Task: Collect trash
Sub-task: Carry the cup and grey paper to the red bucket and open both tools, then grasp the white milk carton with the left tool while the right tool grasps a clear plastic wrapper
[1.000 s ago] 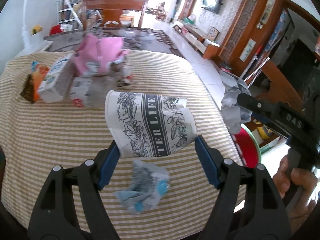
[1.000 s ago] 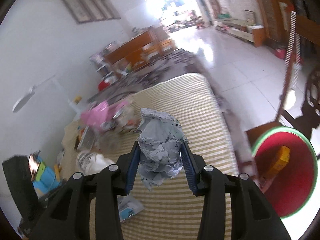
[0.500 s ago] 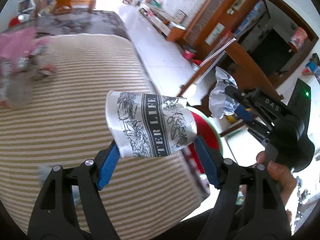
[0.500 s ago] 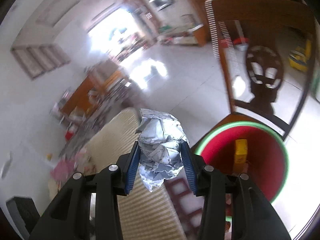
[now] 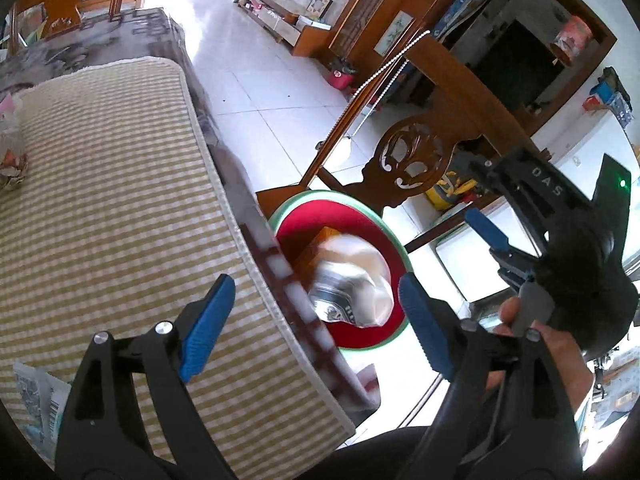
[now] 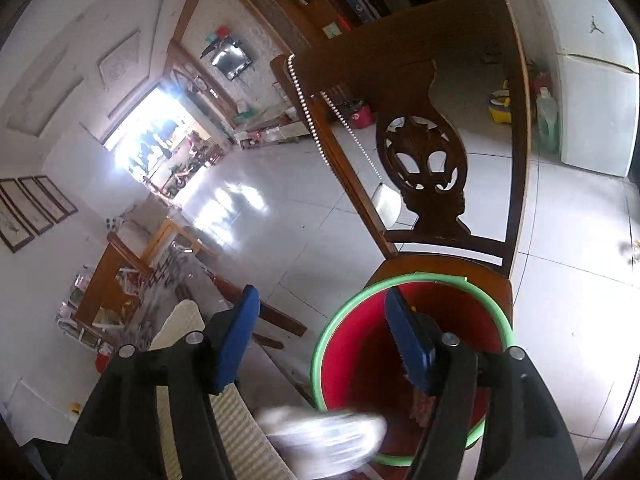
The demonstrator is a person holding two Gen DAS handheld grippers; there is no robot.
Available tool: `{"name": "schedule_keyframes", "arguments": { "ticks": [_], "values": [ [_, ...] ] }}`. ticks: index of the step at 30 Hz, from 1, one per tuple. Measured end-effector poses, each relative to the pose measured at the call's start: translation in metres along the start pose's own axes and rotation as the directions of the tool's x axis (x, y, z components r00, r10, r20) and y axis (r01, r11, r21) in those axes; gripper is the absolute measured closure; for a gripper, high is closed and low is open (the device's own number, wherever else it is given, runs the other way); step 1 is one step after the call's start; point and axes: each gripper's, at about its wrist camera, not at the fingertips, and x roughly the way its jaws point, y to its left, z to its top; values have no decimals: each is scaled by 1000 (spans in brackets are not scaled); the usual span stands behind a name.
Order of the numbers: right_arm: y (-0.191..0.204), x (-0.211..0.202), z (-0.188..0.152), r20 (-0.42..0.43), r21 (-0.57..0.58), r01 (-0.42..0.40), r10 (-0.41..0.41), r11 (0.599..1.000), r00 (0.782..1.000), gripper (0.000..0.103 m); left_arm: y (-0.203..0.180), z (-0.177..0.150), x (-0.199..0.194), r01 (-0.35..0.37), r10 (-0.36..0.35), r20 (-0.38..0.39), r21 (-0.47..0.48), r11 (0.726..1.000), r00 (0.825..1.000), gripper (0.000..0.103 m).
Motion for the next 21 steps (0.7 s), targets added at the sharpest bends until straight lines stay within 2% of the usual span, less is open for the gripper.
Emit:
{"name": "schedule_keyframes", "arguments": {
  "ticks": [7,13,17,21],
  "values": [
    [15,3,-5,-20,-39,-26,25,999,999,37,24,-16,-17,-29,30,15,-41,999,999,22],
    [30,11,-12,-62,-82,-49,44,995,997,33,40,-25,-44,-82,85,65,-41,996,994,22],
    [47,19,-21,-114,-128,-87,72,988,991,32,60,-37,-72,-179,179,123,-17,984,976,22],
    [68,22,-33,-148,-190,-117,89,975,985,32,112,-45,-113,-281,299,184,-117,953,936,22]
  ]
}}
